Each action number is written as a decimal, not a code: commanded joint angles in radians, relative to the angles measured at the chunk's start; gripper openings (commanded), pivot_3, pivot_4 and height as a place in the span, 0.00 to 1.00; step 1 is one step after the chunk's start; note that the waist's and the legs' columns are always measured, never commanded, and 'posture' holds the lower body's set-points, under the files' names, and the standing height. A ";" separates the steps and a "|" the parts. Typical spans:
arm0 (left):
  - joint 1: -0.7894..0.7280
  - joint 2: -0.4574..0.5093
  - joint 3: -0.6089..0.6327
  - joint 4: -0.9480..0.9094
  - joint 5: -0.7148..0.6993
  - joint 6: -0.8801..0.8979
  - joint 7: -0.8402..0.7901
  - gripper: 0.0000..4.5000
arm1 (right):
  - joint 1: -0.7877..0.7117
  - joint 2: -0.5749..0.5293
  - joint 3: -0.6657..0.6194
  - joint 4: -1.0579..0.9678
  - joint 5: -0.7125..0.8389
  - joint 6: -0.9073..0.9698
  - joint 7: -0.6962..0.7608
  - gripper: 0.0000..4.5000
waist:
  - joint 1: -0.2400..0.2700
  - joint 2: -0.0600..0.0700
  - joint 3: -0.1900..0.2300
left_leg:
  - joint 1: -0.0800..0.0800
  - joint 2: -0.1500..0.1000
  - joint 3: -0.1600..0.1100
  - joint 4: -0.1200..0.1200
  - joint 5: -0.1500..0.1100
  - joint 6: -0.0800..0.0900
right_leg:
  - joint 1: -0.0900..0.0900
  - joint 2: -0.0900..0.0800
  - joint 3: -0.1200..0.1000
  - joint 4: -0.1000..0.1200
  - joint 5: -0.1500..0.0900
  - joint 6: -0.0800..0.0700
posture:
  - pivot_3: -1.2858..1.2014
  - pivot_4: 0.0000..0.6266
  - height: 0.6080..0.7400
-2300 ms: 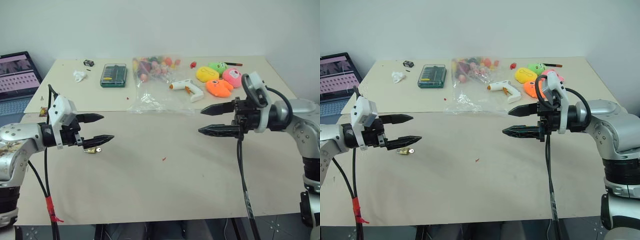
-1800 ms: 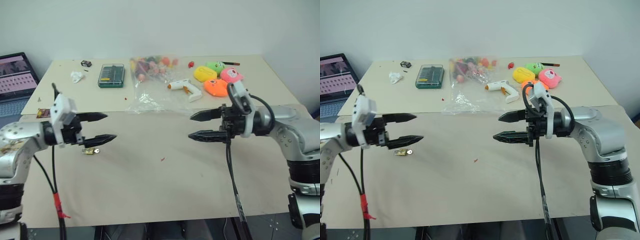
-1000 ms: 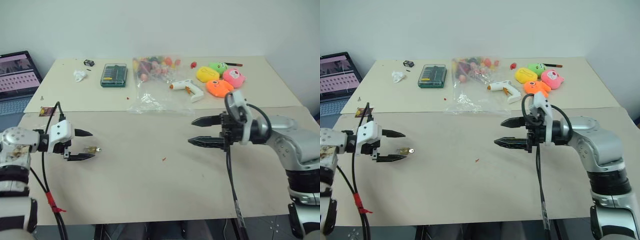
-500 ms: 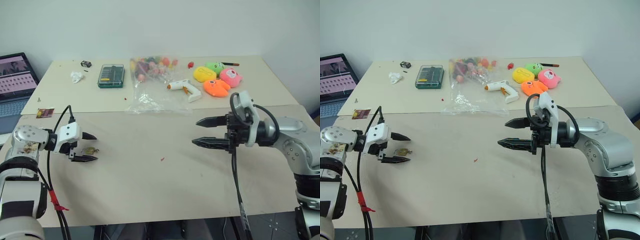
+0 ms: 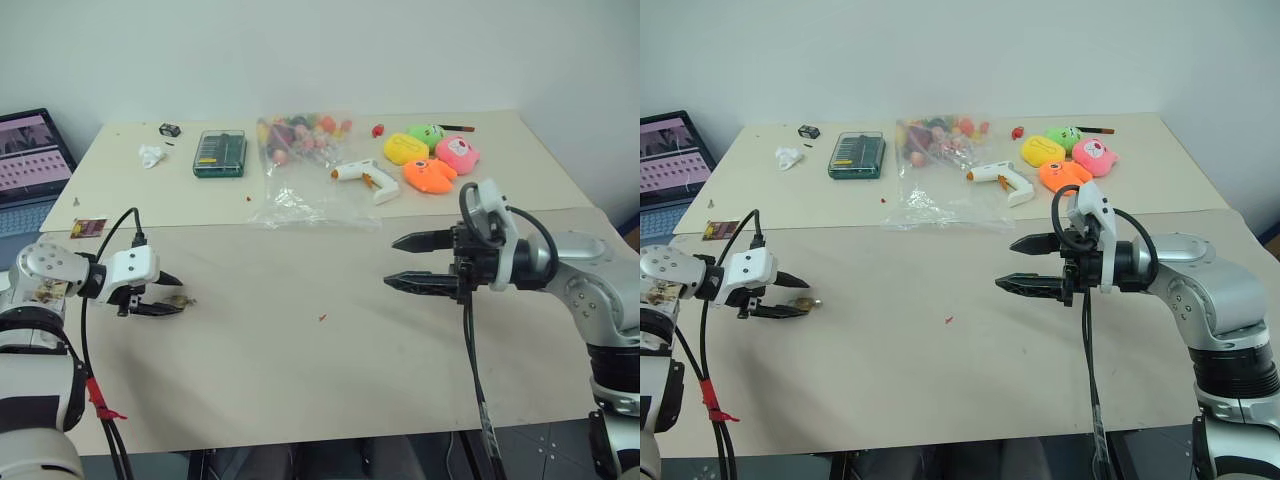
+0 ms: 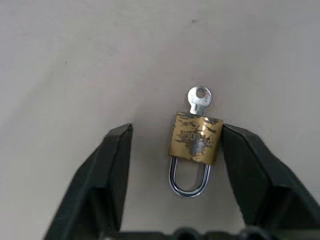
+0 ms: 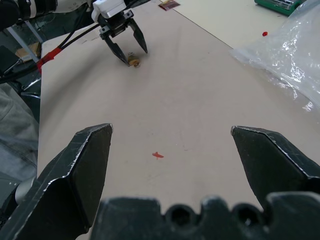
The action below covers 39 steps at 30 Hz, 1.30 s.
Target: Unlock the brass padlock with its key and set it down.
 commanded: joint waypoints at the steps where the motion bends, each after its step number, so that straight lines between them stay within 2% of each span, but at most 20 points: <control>1: 0.000 0.011 -0.020 0.020 0.042 -0.002 0.009 0.28 | -0.010 0.002 -0.008 -0.020 0.001 -0.027 -0.003 1.00 | 0.001 0.000 0.000 | 0.000 0.000 0.000 0.000 0.000 0.000 | 0.000 0.000 0.000 0.000 0.000 0.000 | 0.52 0.24 1.00; 2: -0.003 0.003 -0.019 0.017 0.036 0.003 -0.001 0.19 | -0.009 0.004 -0.008 -0.021 0.000 -0.027 -0.005 1.00 | 0.002 0.000 0.000 | 0.000 0.000 0.000 0.000 0.000 0.000 | 0.000 0.000 0.000 0.000 0.000 0.000 | 0.52 0.24 1.00; 3: -0.007 -0.006 -0.016 0.014 0.031 0.010 -0.007 0.17 | -0.009 0.005 -0.008 -0.022 0.000 -0.027 -0.007 1.00 | 0.002 0.000 0.000 | 0.000 0.000 0.000 0.000 0.000 0.000 | 0.000 0.000 0.000 0.001 0.000 0.000 | 0.52 0.24 1.00; 7: -0.022 -0.046 -0.005 -0.018 0.008 0.013 -0.019 0.17 | -0.007 0.004 -0.010 -0.020 -0.005 -0.031 -0.007 1.00 | 0.007 0.000 0.000 | 0.000 0.000 0.000 0.001 0.000 0.000 | 0.000 0.000 0.000 0.002 0.000 0.000 | 0.52 0.24 1.00; 11: -0.035 -0.161 0.058 -0.154 -0.112 0.142 -0.029 0.17 | -0.002 0.010 -0.012 -0.024 -0.007 -0.034 -0.017 1.00 | 0.031 0.000 0.000 | -0.001 -0.002 -0.001 0.004 -0.001 0.001 | 0.000 -0.001 -0.001 0.004 0.000 0.000 | 0.52 0.24 1.00; 14: 0.009 -0.242 0.063 -0.385 -0.163 0.297 0.029 0.17 | 0.000 0.016 -0.013 -0.025 -0.009 -0.034 -0.020 1.00 | 0.031 -0.001 0.000 | -0.009 -0.001 -0.003 0.012 -0.002 0.003 | -0.001 -0.001 -0.003 0.008 0.001 0.001 | 0.52 0.24 1.00; 16: 0.073 -0.287 0.022 -0.659 -0.190 0.416 0.041 0.17 | -0.003 0.022 -0.010 -0.023 -0.011 -0.036 -0.024 1.00 | 0.022 -0.002 0.000 | -0.015 -0.002 -0.003 0.017 -0.003 0.004 | -0.006 -0.001 -0.002 0.009 0.001 0.003 | 0.52 0.24 1.00; 20: 0.152 -0.354 -0.009 -0.959 -0.160 0.491 0.190 0.17 | -0.006 0.031 -0.032 -0.020 0.035 0.019 -0.037 1.00 | 0.004 -0.002 0.000 | -0.019 -0.003 -0.002 0.017 -0.004 0.005 | -0.011 -0.002 0.000 0.009 0.002 0.003 | 0.52 0.24 1.00; 22: 0.192 -0.359 -0.023 -1.021 -0.072 0.399 0.296 0.17 | -0.009 0.040 -0.079 0.003 0.116 0.107 -0.057 1.00 | 0.002 -0.002 0.000 | -0.019 -0.003 -0.002 0.016 -0.004 0.004 | -0.011 -0.002 0.000 0.009 0.002 0.003 | 0.52 0.24 1.00; 24: 0.220 -0.365 -0.029 -1.060 0.065 0.266 0.476 0.17 | 0.007 0.041 -0.126 0.028 0.182 0.160 -0.062 1.00 | 0.004 -0.002 0.000 | -0.017 -0.003 -0.002 0.015 -0.003 0.003 | -0.011 -0.002 0.002 0.009 0.002 0.002 | 0.52 0.24 1.00; 28: 0.318 -0.346 -0.007 -1.192 0.306 0.027 0.784 0.17 | 0.060 0.055 -0.176 0.055 0.233 0.221 -0.116 1.00 | 0.017 -0.002 0.000 | -0.012 0.000 -0.002 0.011 -0.002 0.001 | -0.004 0.001 0.001 -0.004 0.004 0.000 | 0.52 0.24 1.00; 34: 0.560 -0.329 0.031 -1.398 0.514 -0.102 1.041 0.17 | 0.153 0.085 -0.156 -0.005 0.261 0.266 -0.185 1.00 | 0.028 -0.001 0.000 | -0.004 0.000 0.000 0.005 -0.002 0.001 | 0.000 0.001 0.003 -0.005 0.004 0.000 | 0.52 0.24 1.00; 39: 0.668 -0.334 0.073 -1.467 0.594 -0.078 1.154 0.17 | 0.156 0.165 -0.116 -0.067 0.203 0.171 -0.258 1.00 | 0.034 -0.001 0.000 | -0.003 0.000 0.000 0.004 -0.002 0.001 | 0.000 0.000 0.003 -0.005 0.004 0.000 | 0.52 0.24 1.00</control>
